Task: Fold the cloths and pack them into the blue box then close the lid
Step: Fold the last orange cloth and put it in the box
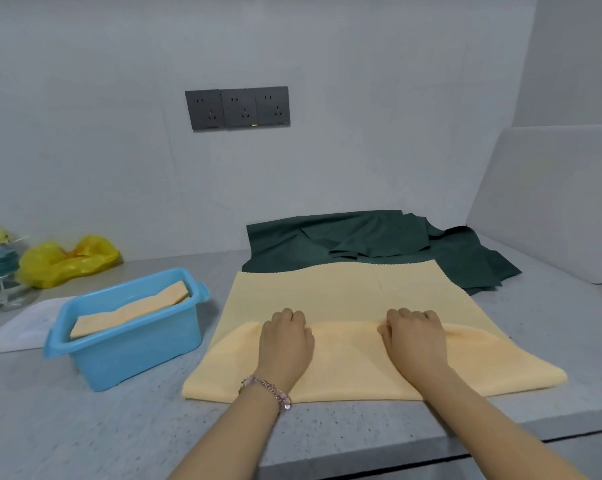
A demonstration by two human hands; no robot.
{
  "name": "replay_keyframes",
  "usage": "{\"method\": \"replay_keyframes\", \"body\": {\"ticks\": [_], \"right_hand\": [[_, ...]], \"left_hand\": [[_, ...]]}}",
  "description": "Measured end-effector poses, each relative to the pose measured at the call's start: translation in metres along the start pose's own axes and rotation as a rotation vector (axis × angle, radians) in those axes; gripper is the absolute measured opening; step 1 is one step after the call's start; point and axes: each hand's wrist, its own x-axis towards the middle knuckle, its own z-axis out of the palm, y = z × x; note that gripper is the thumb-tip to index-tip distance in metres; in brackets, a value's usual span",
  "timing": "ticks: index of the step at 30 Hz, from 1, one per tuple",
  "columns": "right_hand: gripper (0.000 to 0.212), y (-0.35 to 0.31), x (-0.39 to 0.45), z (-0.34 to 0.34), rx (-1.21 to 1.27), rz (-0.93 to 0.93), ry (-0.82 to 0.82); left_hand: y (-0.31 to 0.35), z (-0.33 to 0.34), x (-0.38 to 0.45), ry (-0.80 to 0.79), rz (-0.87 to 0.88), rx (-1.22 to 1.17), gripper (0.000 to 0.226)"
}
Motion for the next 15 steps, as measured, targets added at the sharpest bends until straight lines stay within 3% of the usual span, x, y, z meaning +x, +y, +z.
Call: {"method": "replay_keyframes", "body": {"ticks": [9, 13, 15], "right_hand": [[0.019, -0.003, -0.004, 0.005, 0.104, 0.025, 0.208], [0.017, -0.004, -0.002, 0.006, 0.101, 0.024, 0.203], [0.015, -0.004, -0.003, 0.009, 0.105, 0.033, 0.188]], "left_hand": [[-0.017, -0.003, 0.006, -0.163, -0.261, 0.34, 0.053], [-0.013, -0.002, 0.006, -0.193, -0.19, 0.25, 0.04], [-0.005, -0.001, 0.01, -0.185, -0.107, 0.025, 0.033]]}}
